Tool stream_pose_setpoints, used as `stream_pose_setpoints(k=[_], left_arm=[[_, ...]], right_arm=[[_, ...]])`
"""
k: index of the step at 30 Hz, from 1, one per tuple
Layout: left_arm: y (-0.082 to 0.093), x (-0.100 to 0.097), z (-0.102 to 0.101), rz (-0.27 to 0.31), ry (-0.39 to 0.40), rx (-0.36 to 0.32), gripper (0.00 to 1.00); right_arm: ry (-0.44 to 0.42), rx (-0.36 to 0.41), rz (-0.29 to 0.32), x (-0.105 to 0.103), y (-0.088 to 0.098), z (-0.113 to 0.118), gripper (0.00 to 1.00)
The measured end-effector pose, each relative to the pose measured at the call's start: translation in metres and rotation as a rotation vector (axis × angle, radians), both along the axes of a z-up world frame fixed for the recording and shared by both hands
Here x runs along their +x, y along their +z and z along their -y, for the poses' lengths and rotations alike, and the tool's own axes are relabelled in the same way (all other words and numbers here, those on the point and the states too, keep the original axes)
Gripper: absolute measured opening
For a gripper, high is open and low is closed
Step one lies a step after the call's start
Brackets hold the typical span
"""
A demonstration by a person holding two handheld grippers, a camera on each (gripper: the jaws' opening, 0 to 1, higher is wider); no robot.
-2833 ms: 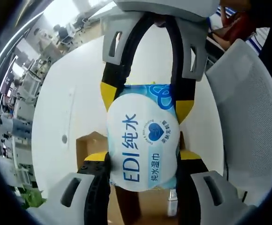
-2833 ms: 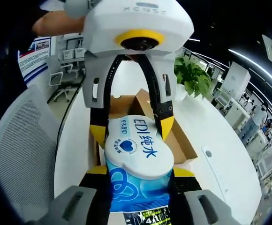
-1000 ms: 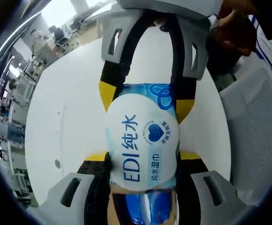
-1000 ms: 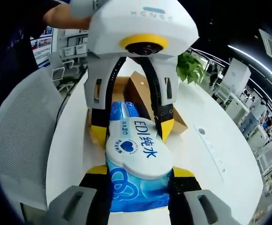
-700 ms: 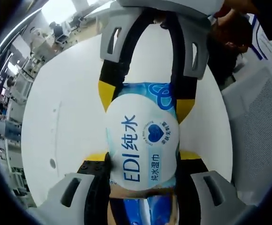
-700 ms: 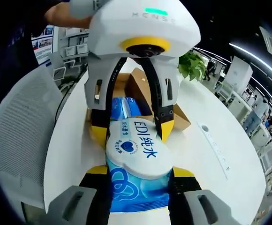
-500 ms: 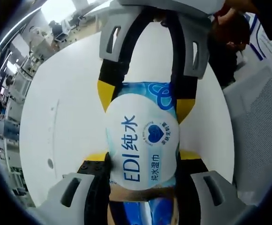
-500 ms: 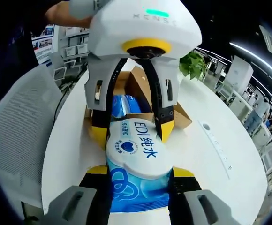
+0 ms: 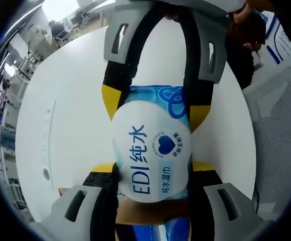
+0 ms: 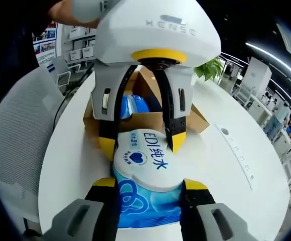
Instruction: Operate the shoe box by opening the lid, removing the specified soft item, and placing it in the target area until the item is outside and the box remains undamaged.
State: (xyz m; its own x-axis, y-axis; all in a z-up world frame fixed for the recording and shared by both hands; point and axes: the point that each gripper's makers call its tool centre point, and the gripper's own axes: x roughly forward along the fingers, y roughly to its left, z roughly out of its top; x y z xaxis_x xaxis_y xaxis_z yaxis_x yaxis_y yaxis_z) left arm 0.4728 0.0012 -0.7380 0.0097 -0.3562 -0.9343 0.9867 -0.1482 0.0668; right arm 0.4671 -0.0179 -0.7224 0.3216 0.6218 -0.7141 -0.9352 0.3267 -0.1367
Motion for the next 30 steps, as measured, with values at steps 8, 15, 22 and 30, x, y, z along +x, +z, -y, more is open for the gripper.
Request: stream_pose_setpoints(k=[8, 15, 22, 30], left_arm=[[-0.008, 0.002, -0.003, -0.009, 0.011, 0.014, 0.54], [-0.017, 0.000, -0.003, -0.015, 0.017, 0.025, 0.54], [-0.020, 0.001, -0.002, -0.012, 0.019, 0.031, 0.54], [-0.020, 0.000, 0.002, -0.013, 0.027, 0.008, 0.54]], right_arm=[[0.012, 0.009, -0.004, 0.002, -0.009, -0.004, 0.43], [0.026, 0.010, 0.003, 0.000, -0.019, -0.004, 0.44], [0.029, 0.017, 0.007, 0.002, -0.024, -0.001, 0.44], [0.028, 0.015, 0.005, 0.001, -0.029, 0.002, 0.45]])
